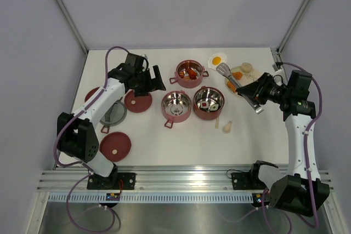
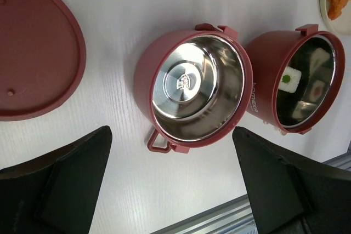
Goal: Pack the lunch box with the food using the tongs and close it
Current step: Place the fake food on the plate, then place the clamp at the center of the board.
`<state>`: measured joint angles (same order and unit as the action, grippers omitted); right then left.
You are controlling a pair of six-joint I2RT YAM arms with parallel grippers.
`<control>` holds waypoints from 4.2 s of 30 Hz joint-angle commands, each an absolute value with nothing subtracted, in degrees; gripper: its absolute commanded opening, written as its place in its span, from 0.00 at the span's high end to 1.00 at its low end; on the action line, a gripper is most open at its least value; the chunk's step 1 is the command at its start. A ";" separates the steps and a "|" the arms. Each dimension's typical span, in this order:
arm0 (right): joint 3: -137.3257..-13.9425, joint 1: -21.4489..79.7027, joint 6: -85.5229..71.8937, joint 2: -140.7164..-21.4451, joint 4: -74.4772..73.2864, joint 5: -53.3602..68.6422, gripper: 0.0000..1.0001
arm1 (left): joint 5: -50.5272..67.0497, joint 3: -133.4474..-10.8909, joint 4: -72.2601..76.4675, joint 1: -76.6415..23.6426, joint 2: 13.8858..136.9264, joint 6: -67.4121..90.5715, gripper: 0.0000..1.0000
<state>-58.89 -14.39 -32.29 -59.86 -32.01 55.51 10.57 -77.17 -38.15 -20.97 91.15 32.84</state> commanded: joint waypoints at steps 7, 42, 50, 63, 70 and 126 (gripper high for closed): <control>-59.59 -1.88 -28.74 -57.74 -35.15 56.62 1.00 | 8.70 -79.80 -39.11 -18.11 85.78 32.52 0.03; -58.10 20.92 -37.62 -75.50 -27.77 39.37 1.00 | 8.44 -77.96 -39.11 -16.00 84.81 32.78 0.03; -58.36 22.67 -37.71 -77.96 -27.60 39.55 1.00 | 8.79 -77.87 -39.02 -16.00 84.99 32.70 0.03; -58.71 23.12 -37.79 -77.35 -28.39 38.50 0.58 | 8.96 -77.34 -38.58 -16.00 84.90 32.87 0.03; -58.45 23.12 -37.79 -75.85 -29.35 37.79 0.55 | 9.40 -77.26 -38.32 -16.00 84.90 32.96 0.03; -41.14 4.13 -35.42 -62.14 -27.78 -28.39 1.00 | 11.87 -77.61 -37.35 -16.00 86.75 32.43 0.03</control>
<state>-41.98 4.56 -34.52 -62.08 -34.65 -25.50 10.59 -76.36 -39.31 -16.27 86.94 32.97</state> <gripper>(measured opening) 0.231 0.966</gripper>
